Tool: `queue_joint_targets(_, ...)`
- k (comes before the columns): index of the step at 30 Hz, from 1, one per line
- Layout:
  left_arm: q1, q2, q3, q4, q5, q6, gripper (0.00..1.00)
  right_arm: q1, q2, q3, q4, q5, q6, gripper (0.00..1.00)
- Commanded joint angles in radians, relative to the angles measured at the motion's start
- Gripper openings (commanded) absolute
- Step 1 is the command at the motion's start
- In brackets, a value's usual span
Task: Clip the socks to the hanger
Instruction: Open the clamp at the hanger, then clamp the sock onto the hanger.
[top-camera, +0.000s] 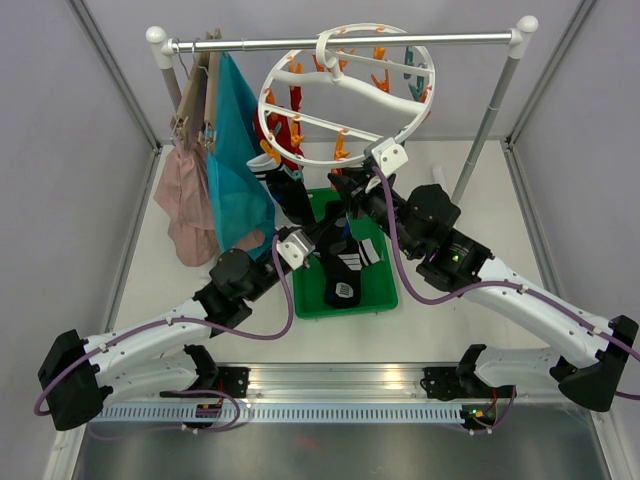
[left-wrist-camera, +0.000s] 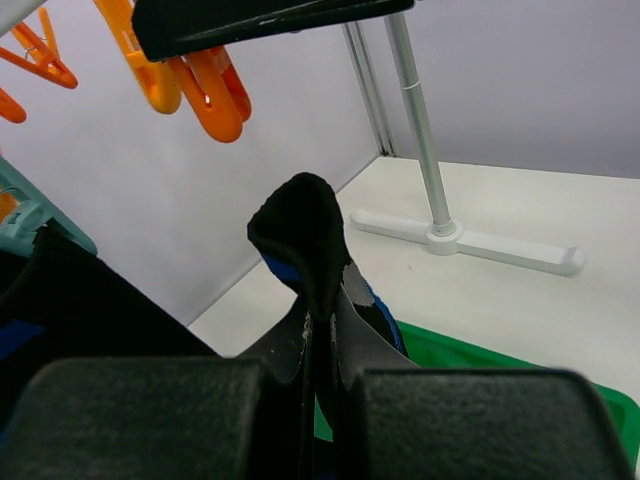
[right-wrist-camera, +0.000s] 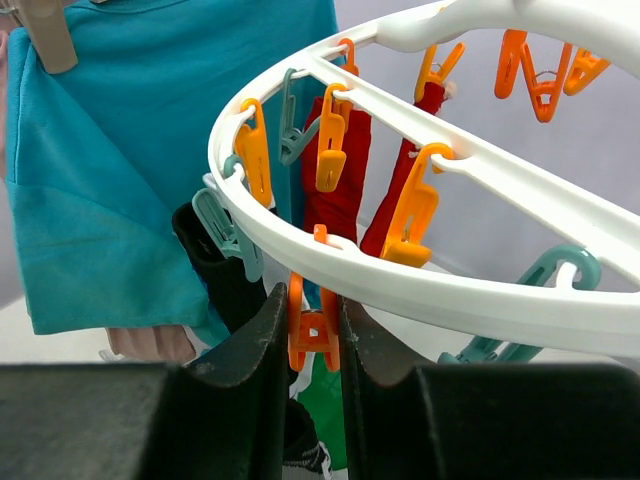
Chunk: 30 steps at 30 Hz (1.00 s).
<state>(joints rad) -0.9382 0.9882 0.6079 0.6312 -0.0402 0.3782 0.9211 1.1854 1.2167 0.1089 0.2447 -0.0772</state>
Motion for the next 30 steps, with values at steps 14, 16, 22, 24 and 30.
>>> queue_joint_targets(14,-0.004,0.033,0.064,0.111,-0.096,0.044,0.02,0.005,0.003,0.058,-0.025,-0.001,0.019,0.00)
queue_joint_targets(16,-0.004,0.036,0.067,0.114,-0.093,0.045,0.02,0.005,0.008,0.058,-0.026,0.001,0.019,0.00)
queue_joint_targets(22,-0.004,0.038,0.084,0.116,-0.092,0.050,0.02,0.007,0.011,0.060,-0.031,0.002,0.019,0.00)
queue_joint_targets(24,-0.005,0.036,0.090,0.116,-0.090,0.050,0.02,0.005,0.019,0.066,-0.037,0.002,0.019,0.00)
queue_joint_targets(30,-0.004,0.040,0.107,0.114,-0.087,0.056,0.02,0.007,0.026,0.067,-0.041,-0.002,0.022,0.00)
